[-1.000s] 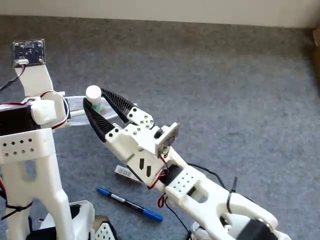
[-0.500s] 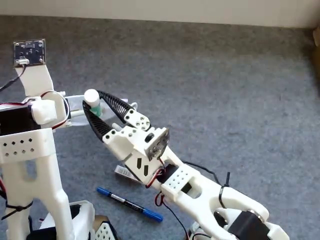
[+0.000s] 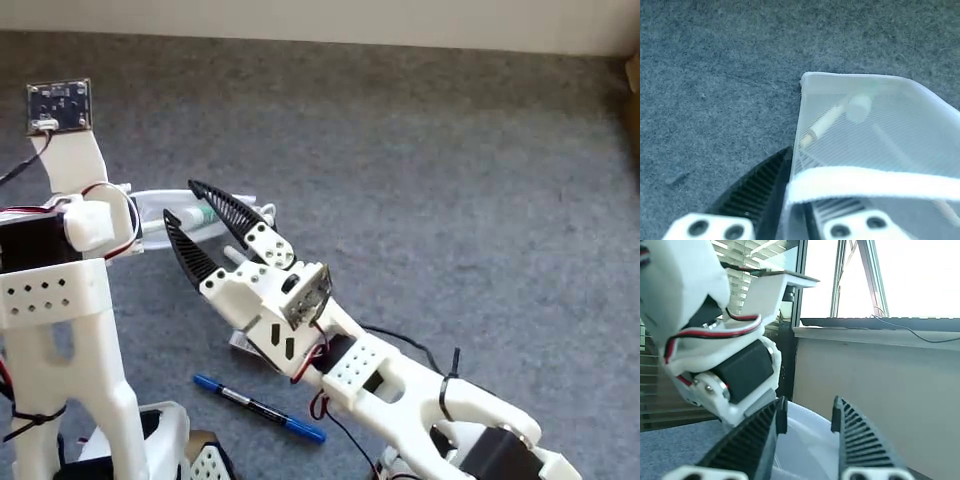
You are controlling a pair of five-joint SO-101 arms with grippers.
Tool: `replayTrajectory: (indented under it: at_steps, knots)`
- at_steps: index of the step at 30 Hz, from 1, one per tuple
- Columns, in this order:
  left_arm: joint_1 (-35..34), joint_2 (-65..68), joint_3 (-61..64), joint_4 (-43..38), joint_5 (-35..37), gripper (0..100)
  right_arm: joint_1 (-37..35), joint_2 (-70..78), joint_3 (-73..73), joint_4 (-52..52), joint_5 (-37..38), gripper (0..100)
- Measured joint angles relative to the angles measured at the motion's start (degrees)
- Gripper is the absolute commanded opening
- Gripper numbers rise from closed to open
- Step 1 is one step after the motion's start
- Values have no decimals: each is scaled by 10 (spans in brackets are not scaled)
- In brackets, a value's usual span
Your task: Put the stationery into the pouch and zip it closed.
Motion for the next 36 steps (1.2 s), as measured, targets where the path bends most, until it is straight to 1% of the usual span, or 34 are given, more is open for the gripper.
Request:
replayTrajectory:
  at_steps: [3,5,10,14,18,21,25,29,34,36]
  knots:
    - [0,0,0,0,0,6,0,-61,25,45,-1,133]
    - [0,0,0,0,0,6,0,-114,27,98,-1,129]
    - [0,0,0,0,0,6,4,-276,27,274,-1,93]
    - [0,0,0,0,0,6,36,-404,27,429,-4,88]
    - [0,0,0,0,0,6,73,-492,27,561,-39,88]
    - [0,0,0,0,0,6,106,-501,25,659,-56,88]
    - [-13,0,0,0,1,6,135,-499,11,753,-67,88]
    - [-39,0,-2,0,1,6,135,-462,-35,851,-67,87]
    - [-62,6,-8,-1,12,6,135,-382,-127,1002,-67,87]
    - [-62,7,-8,-6,13,6,118,-345,-159,1056,-67,88]
